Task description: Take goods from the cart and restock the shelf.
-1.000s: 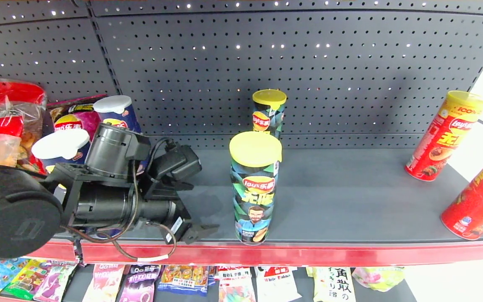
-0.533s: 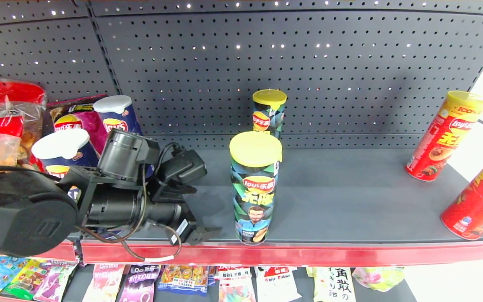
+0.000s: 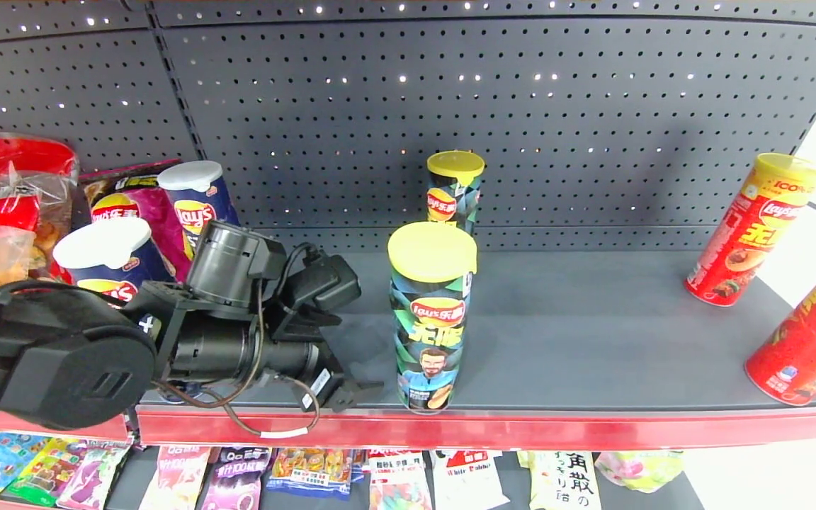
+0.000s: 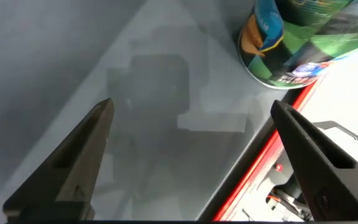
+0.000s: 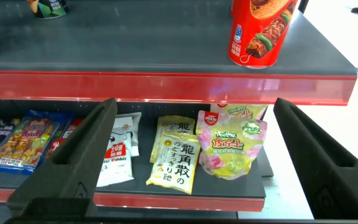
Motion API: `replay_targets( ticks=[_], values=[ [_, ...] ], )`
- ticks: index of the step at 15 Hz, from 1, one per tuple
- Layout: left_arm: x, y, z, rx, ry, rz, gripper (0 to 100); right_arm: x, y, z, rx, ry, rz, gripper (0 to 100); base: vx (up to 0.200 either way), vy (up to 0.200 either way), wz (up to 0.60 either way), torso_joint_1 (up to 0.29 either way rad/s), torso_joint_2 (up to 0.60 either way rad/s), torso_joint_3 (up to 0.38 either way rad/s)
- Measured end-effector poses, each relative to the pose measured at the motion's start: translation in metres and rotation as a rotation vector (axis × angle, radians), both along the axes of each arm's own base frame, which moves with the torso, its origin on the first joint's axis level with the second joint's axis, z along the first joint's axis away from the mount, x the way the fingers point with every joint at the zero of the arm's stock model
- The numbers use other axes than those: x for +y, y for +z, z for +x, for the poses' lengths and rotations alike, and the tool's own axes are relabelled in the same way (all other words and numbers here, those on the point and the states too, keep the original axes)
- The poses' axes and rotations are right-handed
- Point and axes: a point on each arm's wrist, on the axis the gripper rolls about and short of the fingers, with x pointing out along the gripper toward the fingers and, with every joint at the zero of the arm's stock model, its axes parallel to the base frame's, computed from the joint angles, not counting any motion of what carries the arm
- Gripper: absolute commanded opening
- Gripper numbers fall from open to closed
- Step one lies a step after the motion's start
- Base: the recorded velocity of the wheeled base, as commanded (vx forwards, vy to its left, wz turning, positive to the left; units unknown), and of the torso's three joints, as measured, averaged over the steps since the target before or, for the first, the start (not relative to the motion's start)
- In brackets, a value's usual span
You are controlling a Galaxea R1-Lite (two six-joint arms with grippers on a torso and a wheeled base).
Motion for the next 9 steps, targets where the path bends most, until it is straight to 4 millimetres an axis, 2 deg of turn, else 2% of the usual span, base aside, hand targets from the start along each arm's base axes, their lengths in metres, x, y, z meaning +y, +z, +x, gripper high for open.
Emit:
replay_targets(
  ticks=[9],
  values=[
    [-0.0077, 0.0001, 0.0053, -0.006, -0.013, -0.003, 100, 0.0000, 0.0000, 0.0000, 0.000, 0.000, 0.000, 100, 0.000, 0.000, 0.00, 0.000, 0.00, 0.000]
  ],
)
